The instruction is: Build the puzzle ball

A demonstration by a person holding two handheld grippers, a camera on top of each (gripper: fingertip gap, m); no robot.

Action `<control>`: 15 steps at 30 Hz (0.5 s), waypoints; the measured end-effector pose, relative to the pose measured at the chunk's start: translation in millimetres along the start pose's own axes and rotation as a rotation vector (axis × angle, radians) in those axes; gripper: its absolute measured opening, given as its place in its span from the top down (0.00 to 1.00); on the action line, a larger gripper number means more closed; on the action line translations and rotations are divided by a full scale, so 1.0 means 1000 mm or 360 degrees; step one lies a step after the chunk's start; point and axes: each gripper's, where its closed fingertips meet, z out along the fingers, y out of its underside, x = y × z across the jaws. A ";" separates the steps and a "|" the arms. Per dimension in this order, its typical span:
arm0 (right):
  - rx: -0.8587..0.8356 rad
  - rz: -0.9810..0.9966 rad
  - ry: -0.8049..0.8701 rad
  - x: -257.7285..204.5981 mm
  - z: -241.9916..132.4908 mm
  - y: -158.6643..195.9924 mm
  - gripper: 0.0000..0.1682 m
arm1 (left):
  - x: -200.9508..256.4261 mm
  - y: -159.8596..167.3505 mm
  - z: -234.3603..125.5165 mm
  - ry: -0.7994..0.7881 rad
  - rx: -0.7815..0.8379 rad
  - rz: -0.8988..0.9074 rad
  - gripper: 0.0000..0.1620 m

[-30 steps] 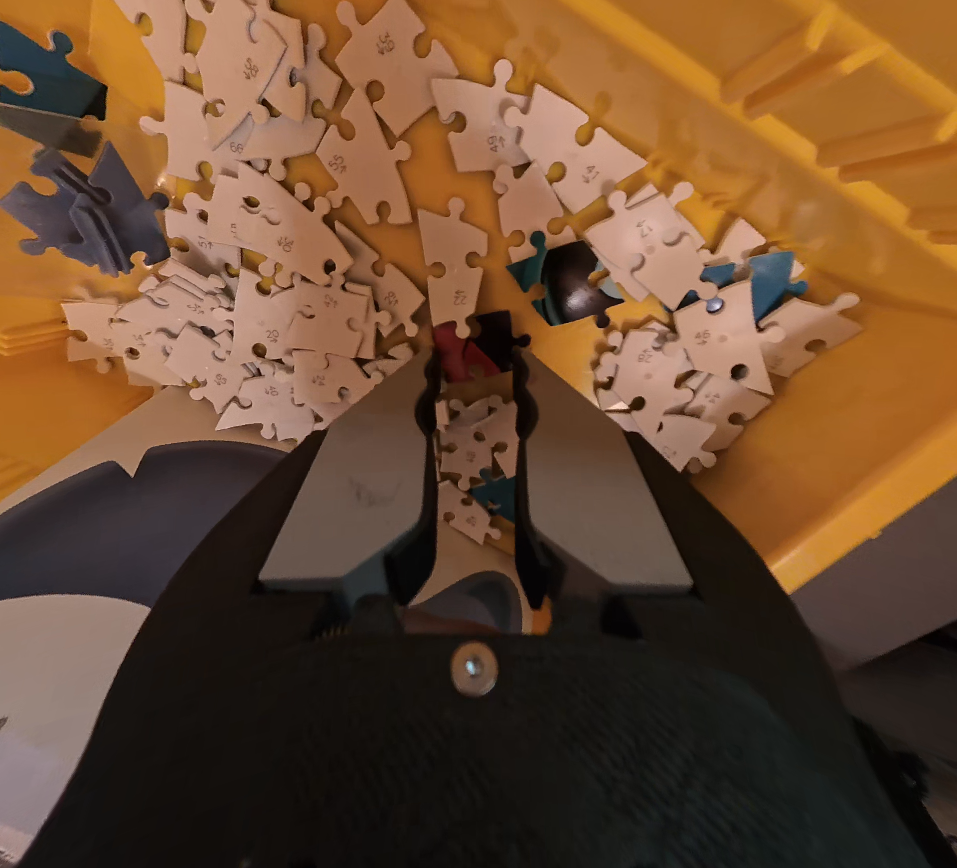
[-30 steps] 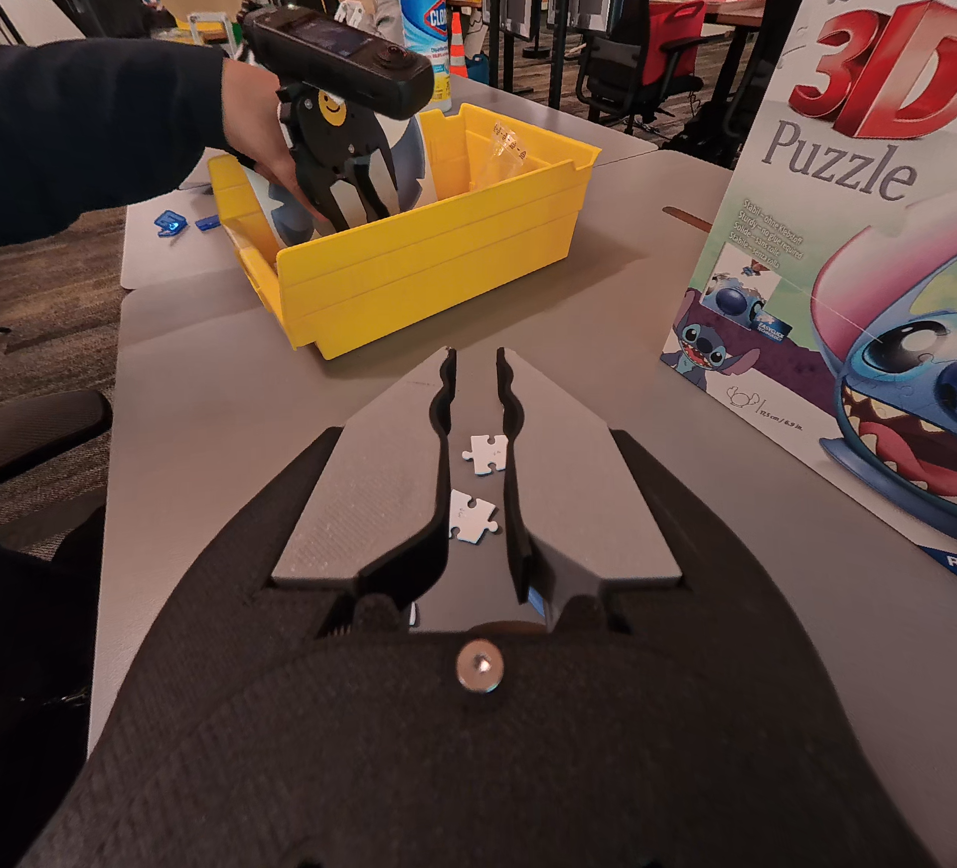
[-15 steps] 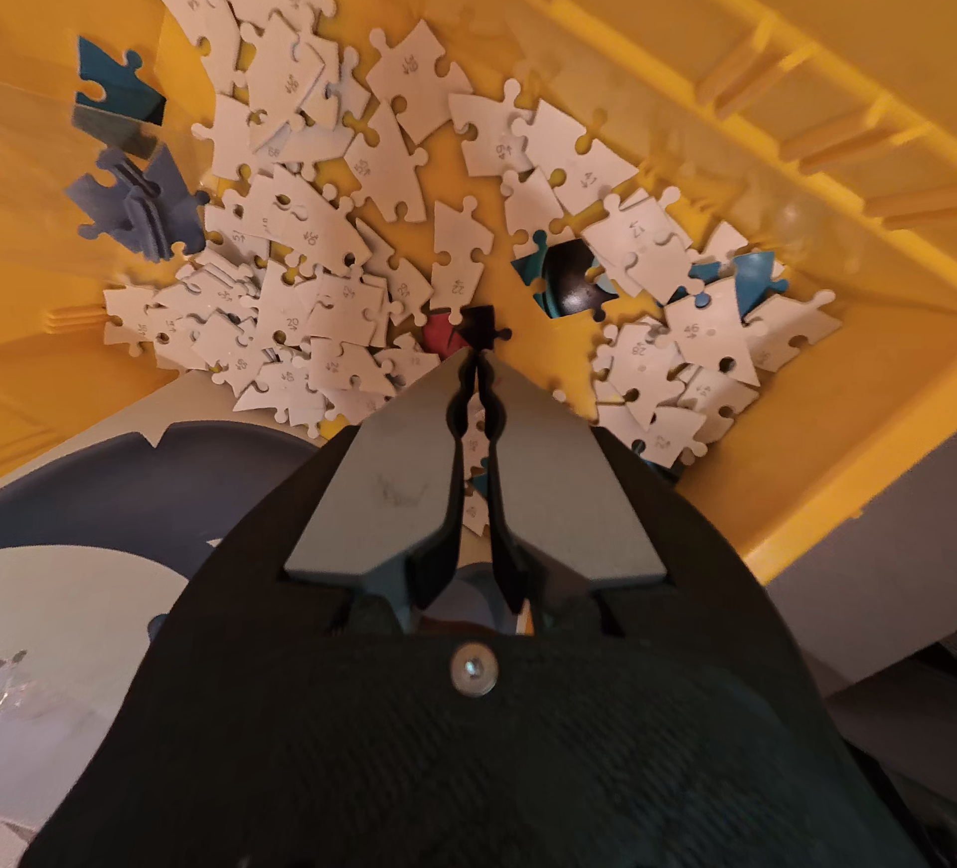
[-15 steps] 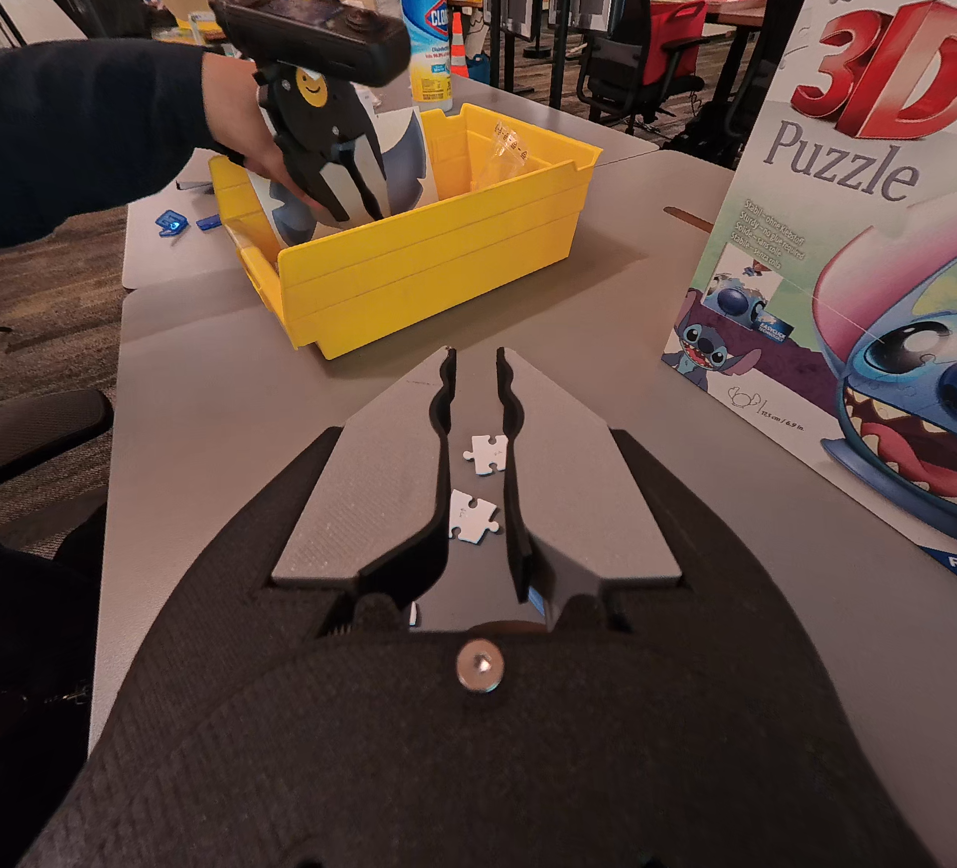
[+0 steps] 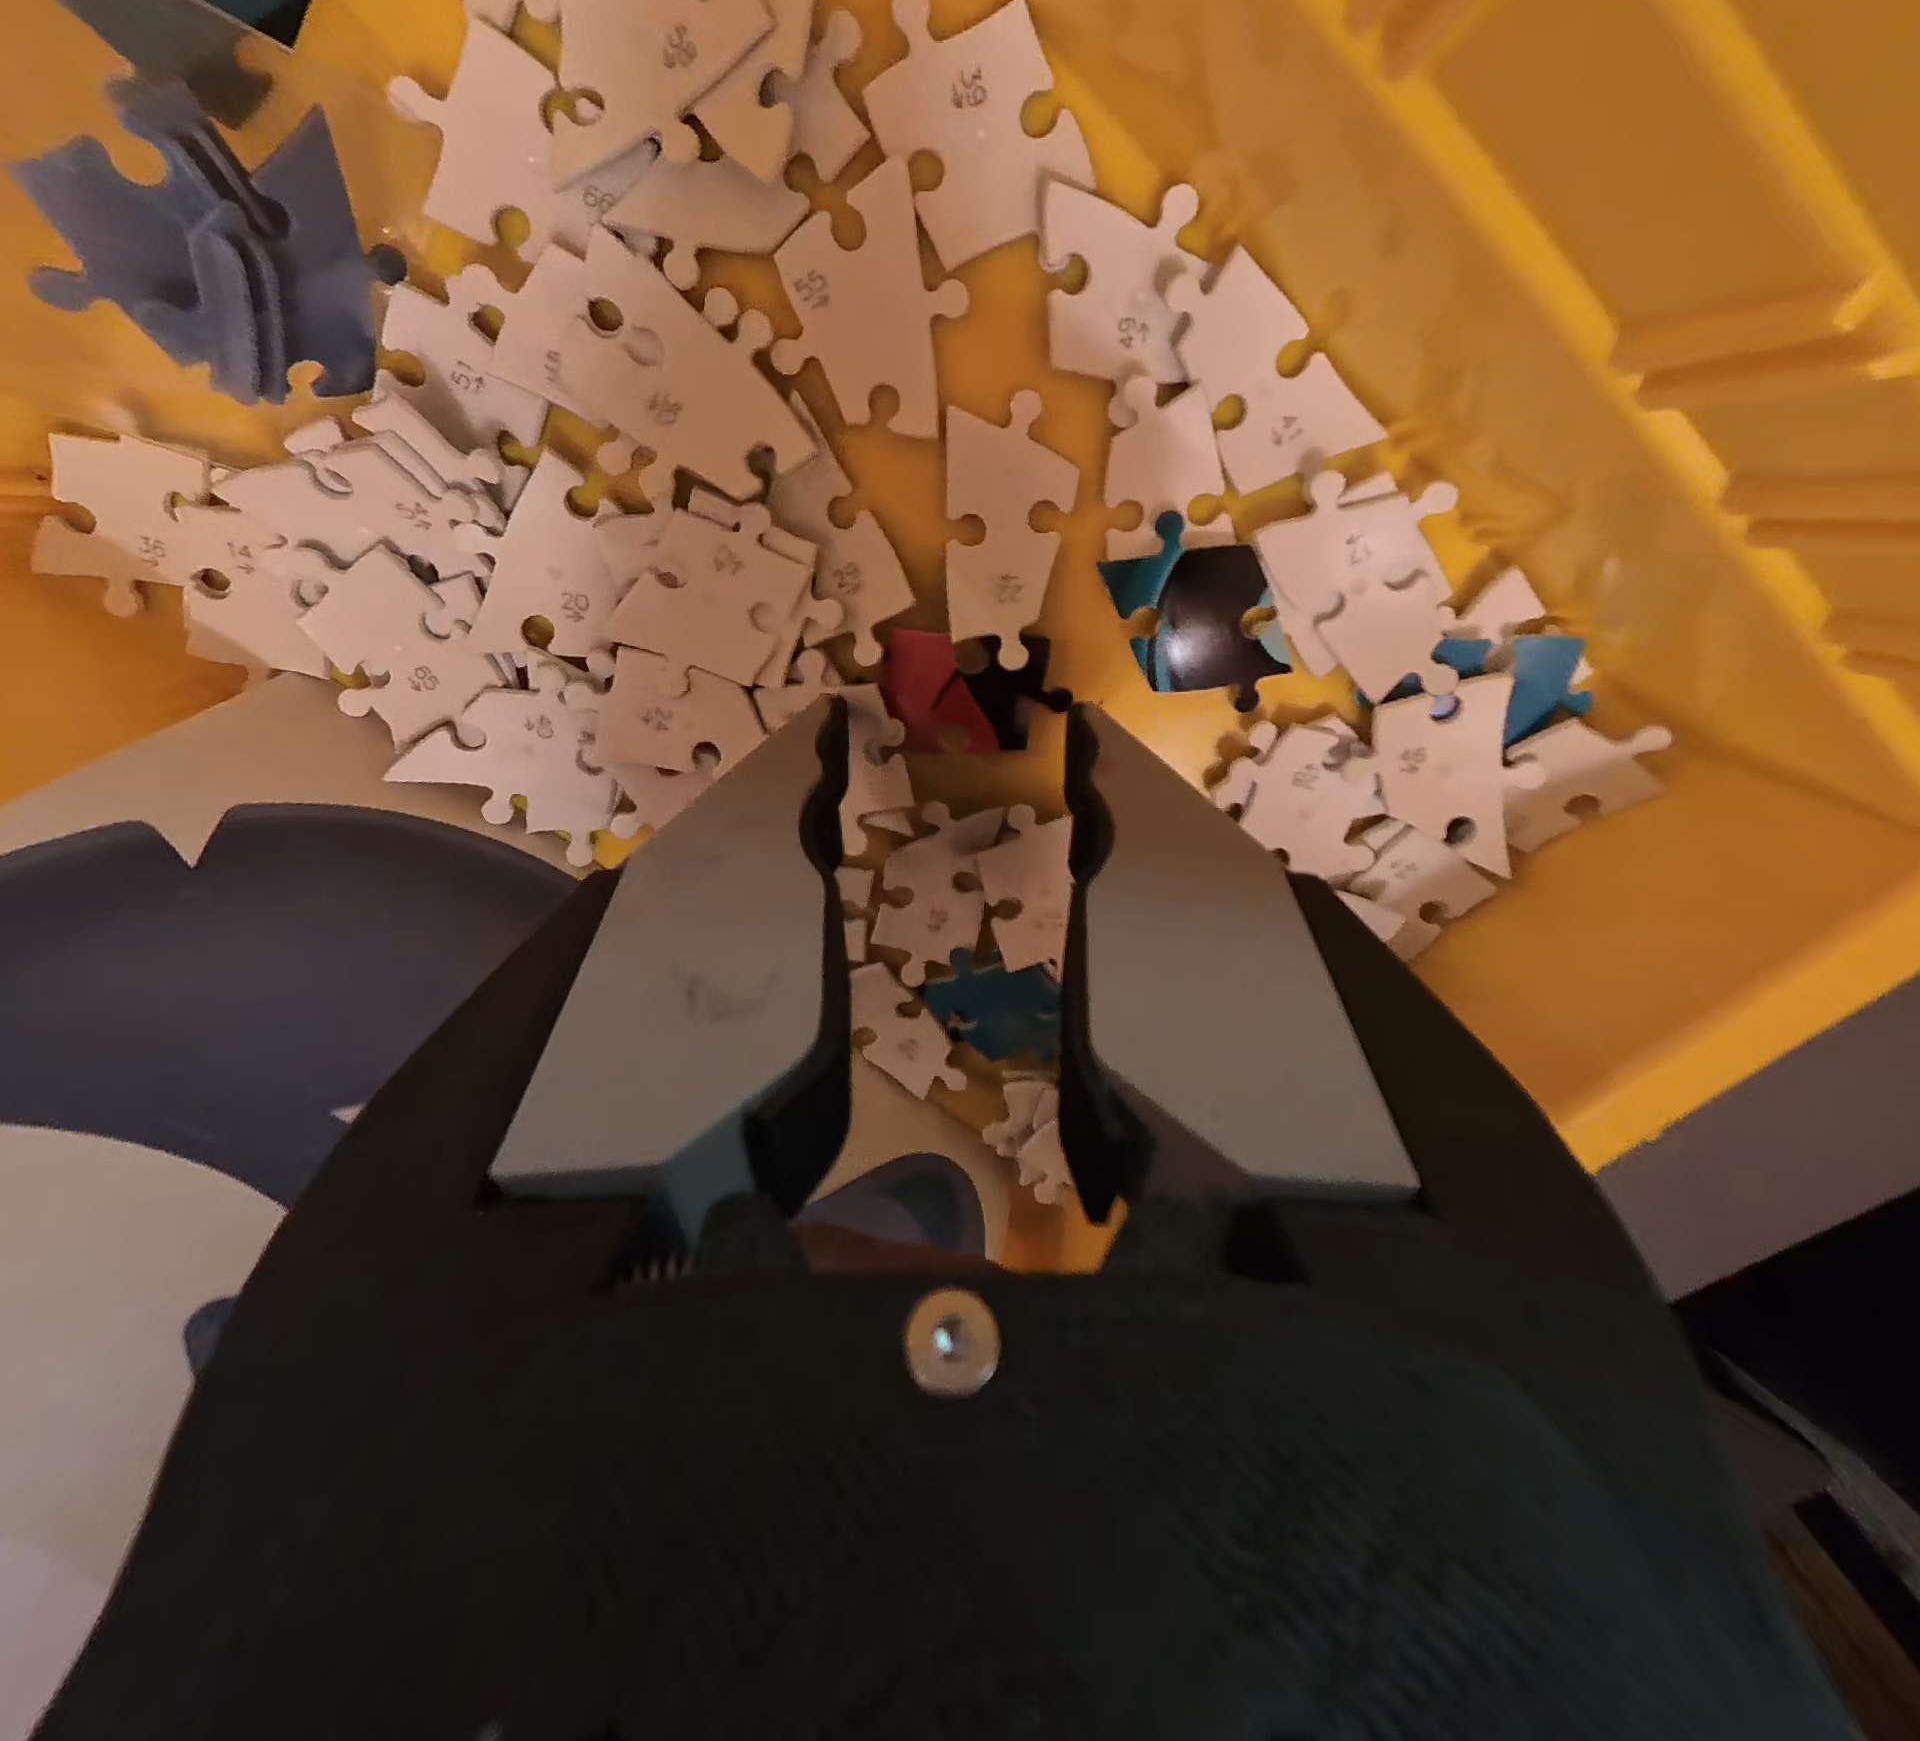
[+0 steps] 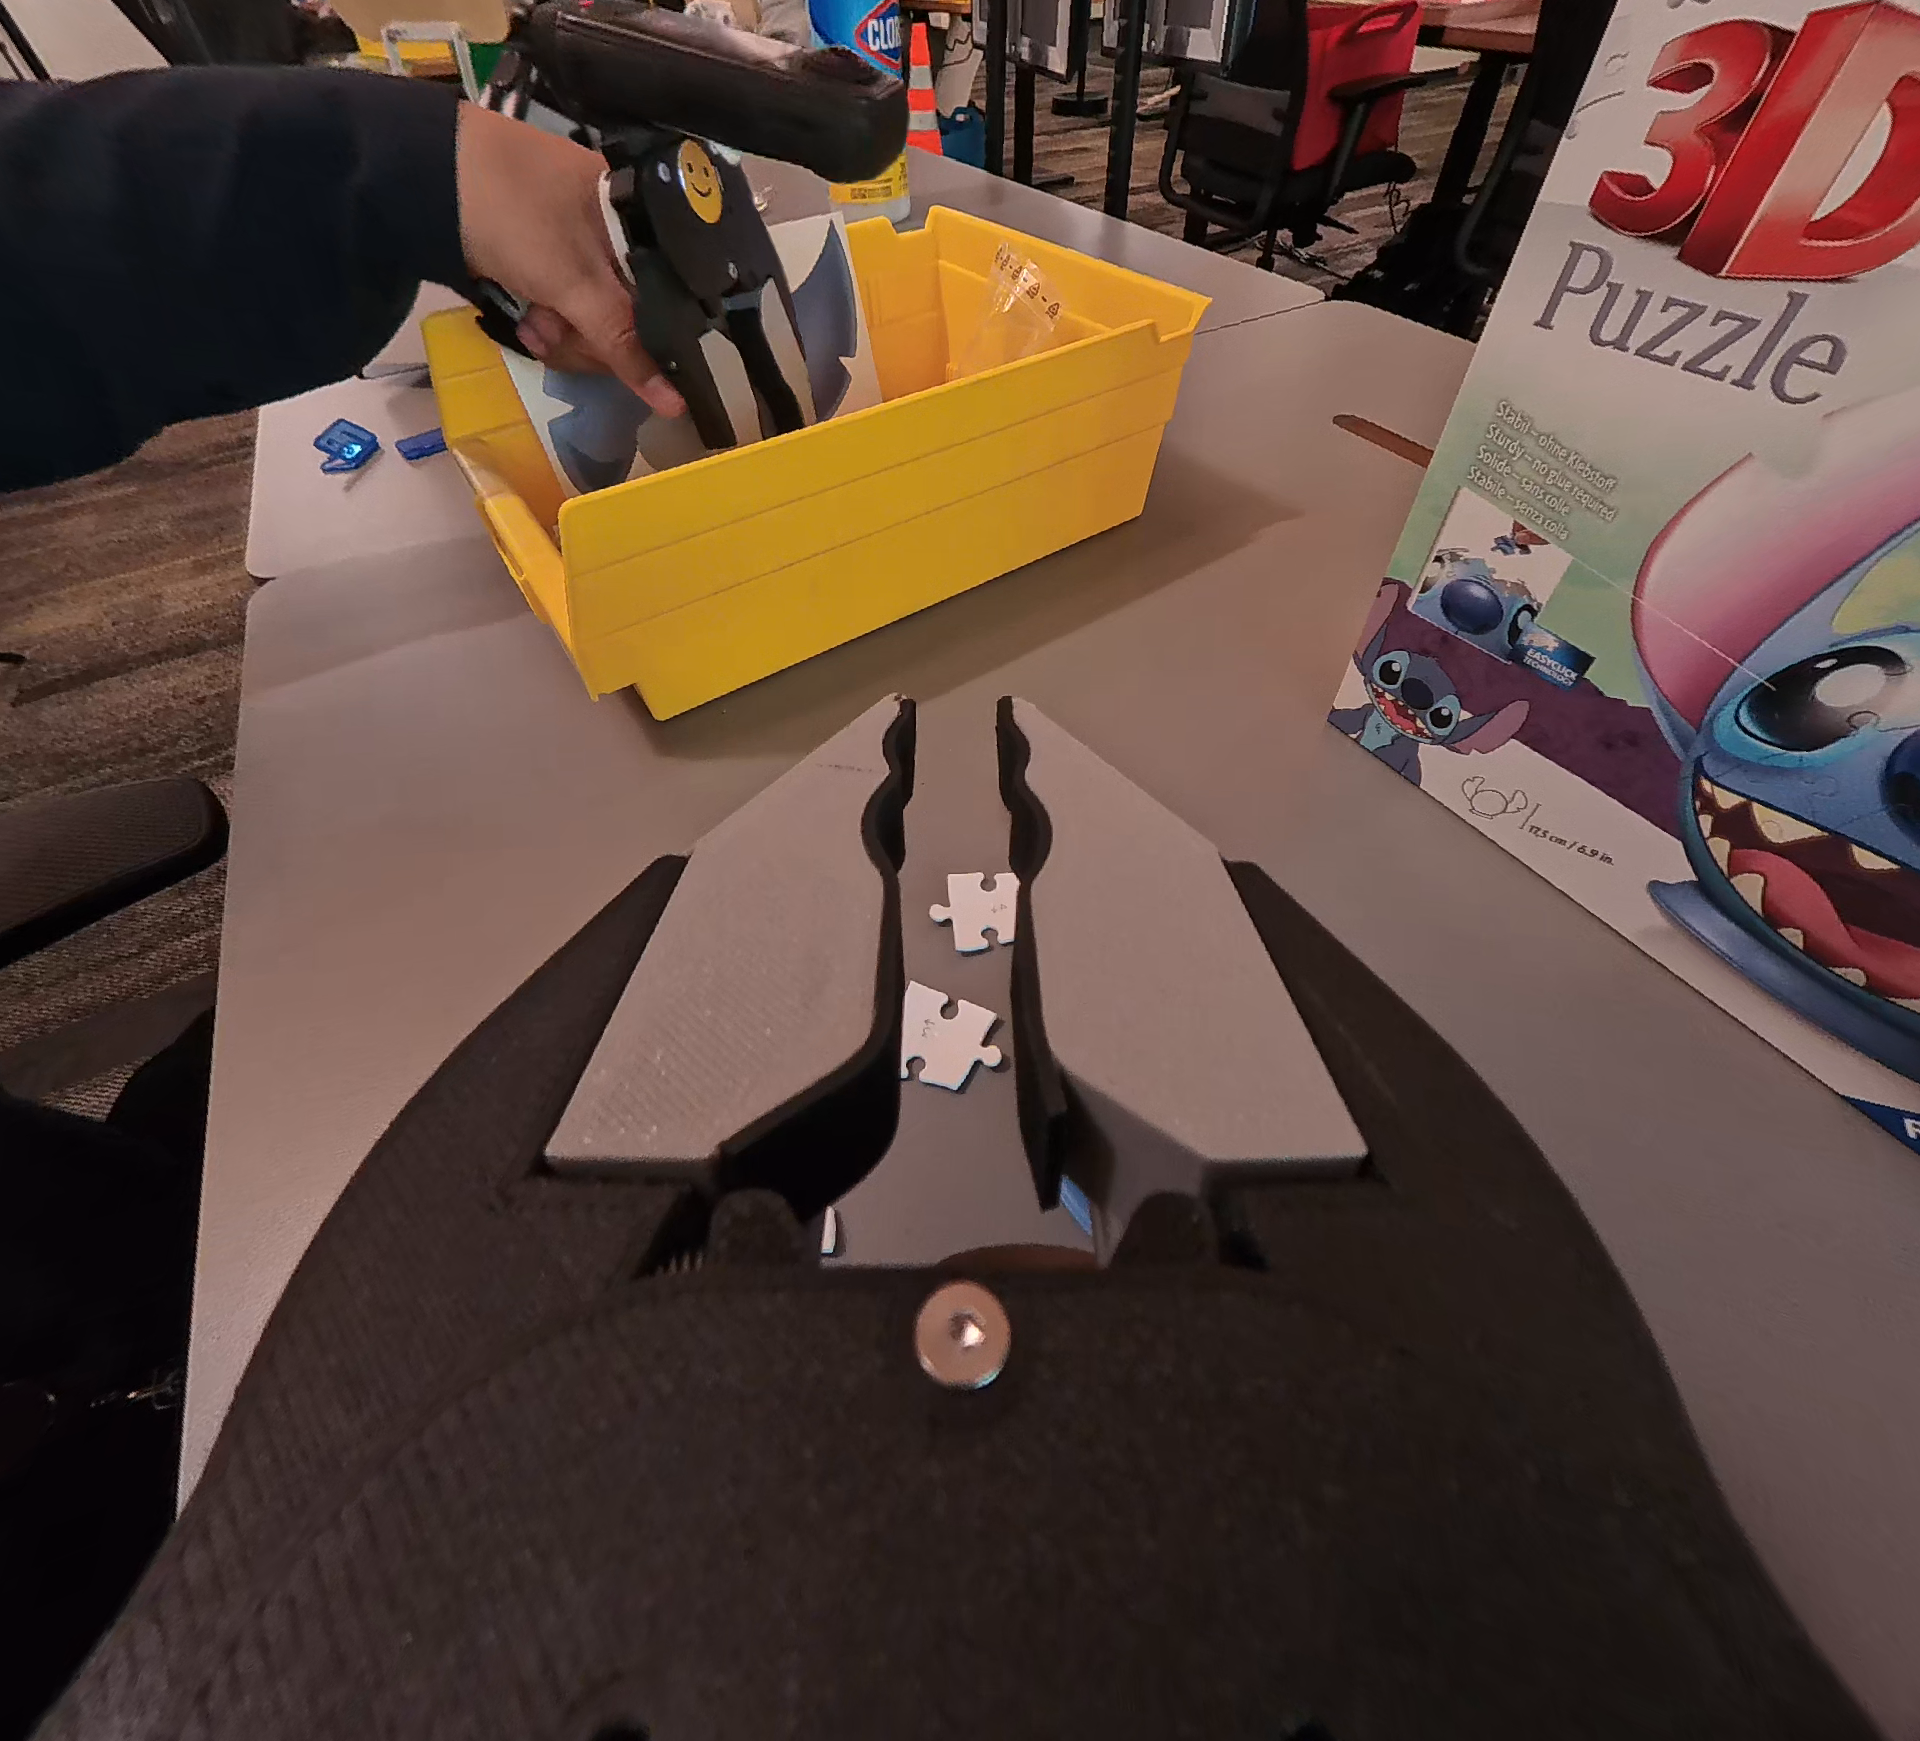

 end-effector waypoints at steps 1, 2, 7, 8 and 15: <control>0.0000 -0.0002 0.0000 0.000 0.000 0.000 0.93 | 0.002 -0.001 0.000 0.0016 -0.0007 0.0008 0.74; 0.0001 -0.0004 0.0001 0.000 0.000 0.000 0.93 | 0.007 -0.001 -0.001 0.0057 -0.0017 0.0019 0.75; 0.0016 0.0005 -0.0001 0.000 -0.002 -0.002 0.93 | 0.020 0.001 -0.005 0.0131 -0.0058 0.0063 0.76; 0.0015 0.0002 -0.0002 0.000 -0.002 -0.002 0.93 | 0.018 0.001 -0.005 0.0117 -0.0068 0.0064 0.76; 0.0016 0.0000 -0.0001 0.000 -0.002 -0.002 0.93 | 0.023 -0.001 -0.004 0.0194 -0.0044 0.0088 0.77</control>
